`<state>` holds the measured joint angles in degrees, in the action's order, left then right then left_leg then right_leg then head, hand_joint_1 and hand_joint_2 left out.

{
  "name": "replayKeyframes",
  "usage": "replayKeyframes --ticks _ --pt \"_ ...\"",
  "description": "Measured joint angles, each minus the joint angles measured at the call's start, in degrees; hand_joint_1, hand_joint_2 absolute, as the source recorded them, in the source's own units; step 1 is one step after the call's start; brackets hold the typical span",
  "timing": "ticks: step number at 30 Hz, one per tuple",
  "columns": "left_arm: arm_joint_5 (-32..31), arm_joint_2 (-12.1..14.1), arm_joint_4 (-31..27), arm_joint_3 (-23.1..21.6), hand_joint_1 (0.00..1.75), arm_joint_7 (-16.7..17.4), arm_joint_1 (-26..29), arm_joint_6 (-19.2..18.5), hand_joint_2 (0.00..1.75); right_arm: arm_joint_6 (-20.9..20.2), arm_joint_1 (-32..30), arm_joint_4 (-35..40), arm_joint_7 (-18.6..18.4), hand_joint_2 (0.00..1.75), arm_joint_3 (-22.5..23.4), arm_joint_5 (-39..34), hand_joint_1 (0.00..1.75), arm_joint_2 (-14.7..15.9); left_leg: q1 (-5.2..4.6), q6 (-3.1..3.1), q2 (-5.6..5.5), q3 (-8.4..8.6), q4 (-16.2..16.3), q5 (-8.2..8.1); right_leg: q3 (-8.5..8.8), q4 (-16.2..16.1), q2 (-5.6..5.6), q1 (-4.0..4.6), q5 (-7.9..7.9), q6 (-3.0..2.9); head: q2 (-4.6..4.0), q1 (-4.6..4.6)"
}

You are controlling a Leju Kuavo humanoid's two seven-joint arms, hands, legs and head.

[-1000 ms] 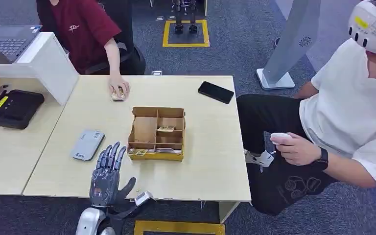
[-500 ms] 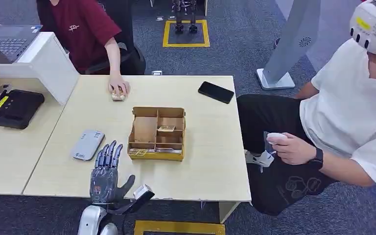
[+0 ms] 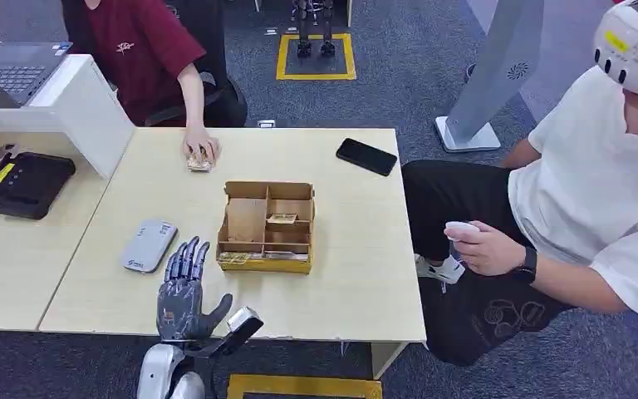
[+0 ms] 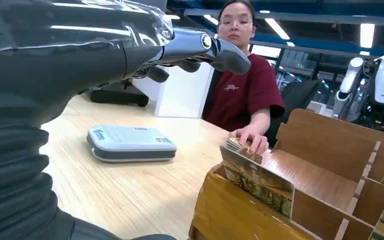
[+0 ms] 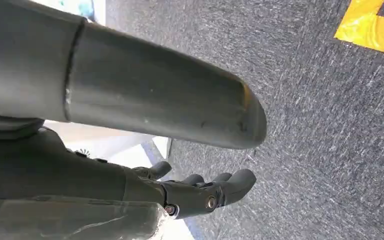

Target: Pass the card to the sensor for recognition and then transmit it.

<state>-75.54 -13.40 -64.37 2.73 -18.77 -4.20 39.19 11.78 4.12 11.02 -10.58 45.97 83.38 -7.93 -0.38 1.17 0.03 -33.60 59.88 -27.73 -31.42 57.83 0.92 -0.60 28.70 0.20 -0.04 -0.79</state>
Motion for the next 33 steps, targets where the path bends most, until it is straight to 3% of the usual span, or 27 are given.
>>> replayKeyframes --ticks 10,33 --pt "1.5 -1.7 1.8 2.9 0.0 -2.8 -2.1 0.0 1.75 -0.2 0.2 0.0 -0.2 0.0 -0.6 0.7 0.0 0.0 0.0 0.0 0.0 0.0 0.0 0.0 0.0 0.0 0.0 0.0 0.0 0.0 -0.02 0.0" --pt "1.2 -2.4 5.0 5.1 0.0 -3.7 -4.1 0.0 1.75 -0.3 0.3 0.0 -0.4 0.0 -0.8 1.2 0.0 0.0 0.0 0.0 0.0 0.0 0.0 0.0 0.0 0.0 0.0 0.0 0.0 0.0 0.0 0.0"
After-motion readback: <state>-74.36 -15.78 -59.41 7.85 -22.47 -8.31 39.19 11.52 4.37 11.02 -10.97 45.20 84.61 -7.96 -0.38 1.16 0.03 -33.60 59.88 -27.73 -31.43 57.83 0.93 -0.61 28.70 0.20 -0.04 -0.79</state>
